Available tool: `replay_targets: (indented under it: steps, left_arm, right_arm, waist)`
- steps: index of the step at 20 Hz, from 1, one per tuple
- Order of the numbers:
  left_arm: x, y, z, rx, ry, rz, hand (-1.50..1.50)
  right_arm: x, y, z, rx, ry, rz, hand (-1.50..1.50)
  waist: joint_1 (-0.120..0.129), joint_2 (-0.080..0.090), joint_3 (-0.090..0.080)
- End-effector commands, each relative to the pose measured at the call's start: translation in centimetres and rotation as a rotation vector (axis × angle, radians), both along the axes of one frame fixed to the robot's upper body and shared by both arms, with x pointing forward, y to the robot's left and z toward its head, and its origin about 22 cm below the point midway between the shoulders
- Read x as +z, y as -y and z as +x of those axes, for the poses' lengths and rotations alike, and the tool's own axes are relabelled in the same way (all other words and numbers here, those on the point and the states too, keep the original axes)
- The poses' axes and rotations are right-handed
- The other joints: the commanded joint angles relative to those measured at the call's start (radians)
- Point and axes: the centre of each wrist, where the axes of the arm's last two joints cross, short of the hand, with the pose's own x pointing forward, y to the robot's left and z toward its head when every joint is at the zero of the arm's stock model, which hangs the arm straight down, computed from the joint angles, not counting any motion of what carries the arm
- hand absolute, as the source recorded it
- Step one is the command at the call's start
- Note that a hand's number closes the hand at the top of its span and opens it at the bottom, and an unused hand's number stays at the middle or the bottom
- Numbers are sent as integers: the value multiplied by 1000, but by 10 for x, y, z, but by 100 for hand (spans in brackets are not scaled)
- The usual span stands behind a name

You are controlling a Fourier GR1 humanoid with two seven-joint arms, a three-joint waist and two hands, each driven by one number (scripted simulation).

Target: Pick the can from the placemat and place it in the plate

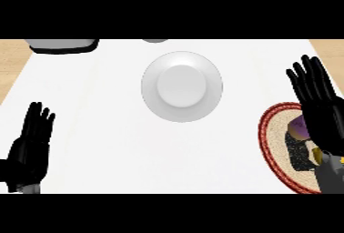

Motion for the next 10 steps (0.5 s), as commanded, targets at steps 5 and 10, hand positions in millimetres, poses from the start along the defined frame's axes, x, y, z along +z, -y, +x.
replay_targets:
  steps: [5, 10]
  left_arm:
    - [75, 12, 54, -239, 188, 264, 0]
    - [83, 14, 55, -333, 155, 281, 0]
  right_arm:
    - [7, -44, 9, 514, 15, -222, 150]
    - [-10, -2, 0, 197, -20, -897, 150]
  waist:
    - [21, 24, -14]
    - [1, 21, -15]
